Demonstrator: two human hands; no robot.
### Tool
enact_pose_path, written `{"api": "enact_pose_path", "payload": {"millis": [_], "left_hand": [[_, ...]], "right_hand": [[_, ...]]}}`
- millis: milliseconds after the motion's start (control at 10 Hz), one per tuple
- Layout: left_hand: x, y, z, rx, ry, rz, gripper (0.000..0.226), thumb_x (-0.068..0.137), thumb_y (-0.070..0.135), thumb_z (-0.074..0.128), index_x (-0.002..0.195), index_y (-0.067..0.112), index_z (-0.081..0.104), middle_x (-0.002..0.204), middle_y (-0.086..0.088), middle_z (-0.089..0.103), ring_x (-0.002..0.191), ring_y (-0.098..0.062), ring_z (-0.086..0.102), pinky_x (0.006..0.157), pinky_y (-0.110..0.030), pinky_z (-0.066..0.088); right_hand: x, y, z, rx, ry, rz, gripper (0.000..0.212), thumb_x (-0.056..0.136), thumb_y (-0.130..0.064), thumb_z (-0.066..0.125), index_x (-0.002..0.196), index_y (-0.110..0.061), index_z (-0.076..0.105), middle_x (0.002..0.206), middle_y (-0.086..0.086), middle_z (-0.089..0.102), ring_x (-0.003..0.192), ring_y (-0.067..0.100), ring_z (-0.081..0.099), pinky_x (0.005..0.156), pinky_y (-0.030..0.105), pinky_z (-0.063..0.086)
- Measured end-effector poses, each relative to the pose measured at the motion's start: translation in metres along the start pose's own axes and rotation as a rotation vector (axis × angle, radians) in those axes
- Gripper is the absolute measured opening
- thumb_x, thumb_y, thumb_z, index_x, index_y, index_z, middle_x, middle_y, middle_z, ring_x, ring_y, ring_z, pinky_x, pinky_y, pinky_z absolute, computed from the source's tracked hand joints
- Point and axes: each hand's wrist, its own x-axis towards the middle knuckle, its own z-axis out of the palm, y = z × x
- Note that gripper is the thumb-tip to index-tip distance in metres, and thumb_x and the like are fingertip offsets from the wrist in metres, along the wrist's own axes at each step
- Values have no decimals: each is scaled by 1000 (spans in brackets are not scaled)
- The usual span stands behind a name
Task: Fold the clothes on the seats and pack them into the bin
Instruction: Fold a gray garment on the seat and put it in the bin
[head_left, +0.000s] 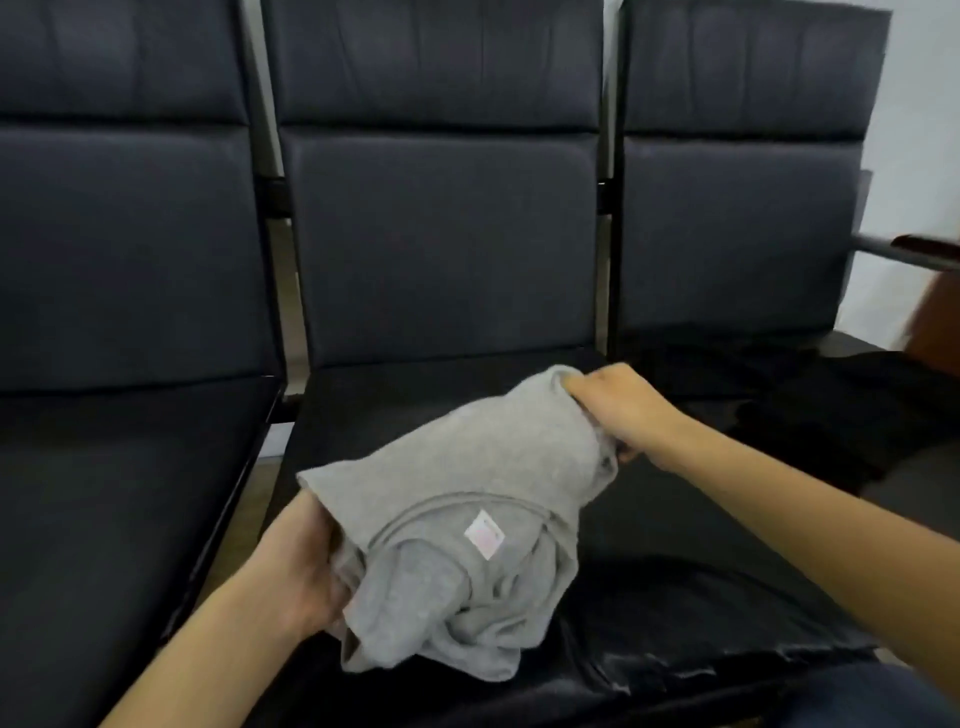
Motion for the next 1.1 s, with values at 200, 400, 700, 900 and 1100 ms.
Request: {"api": "enact_pose_path", "payload": {"millis": [200,400,700,900,1100], "left_hand": [[-2,0,2,302,15,-56,22,94,-3,45,97,13,61,92,-13,67,73,-21,65,53,-31,54],[-4,-3,9,656,84,202,24,94,8,53,97,30,63,111,2,65,106,-17,61,95,-39,49],[-19,-23,24,1516,-56,883,39,74,65,40,99,44,60,93,33,50,100,8,42,93,-21,20],[-21,-12,23,1417,-58,850,16,69,31,57,76,46,53,74,28,50,86,10,49,88,-13,28],[-22,-8,16,1342,-243,608,12,76,38,74,79,41,62,88,19,54,76,-6,53,62,-19,43]], "right_hand": [[2,78,24,-745,-309,135,60,94,-47,46,145,-23,25,132,10,44,97,31,62,64,35,55],[-17,62,31,-646,-368,-249,48,90,-49,52,136,-34,44,116,-9,47,118,16,48,96,32,40],[-2,76,49,-176,-427,-21,29,95,-5,46,68,-16,48,61,1,45,55,12,44,56,27,42],[4,67,20,760,-400,397,27,98,-11,40,105,4,61,95,21,67,74,30,67,56,37,59],[13,76,-12,887,-240,567,33,97,-29,45,99,-2,63,90,17,69,83,29,65,71,39,57]]}}
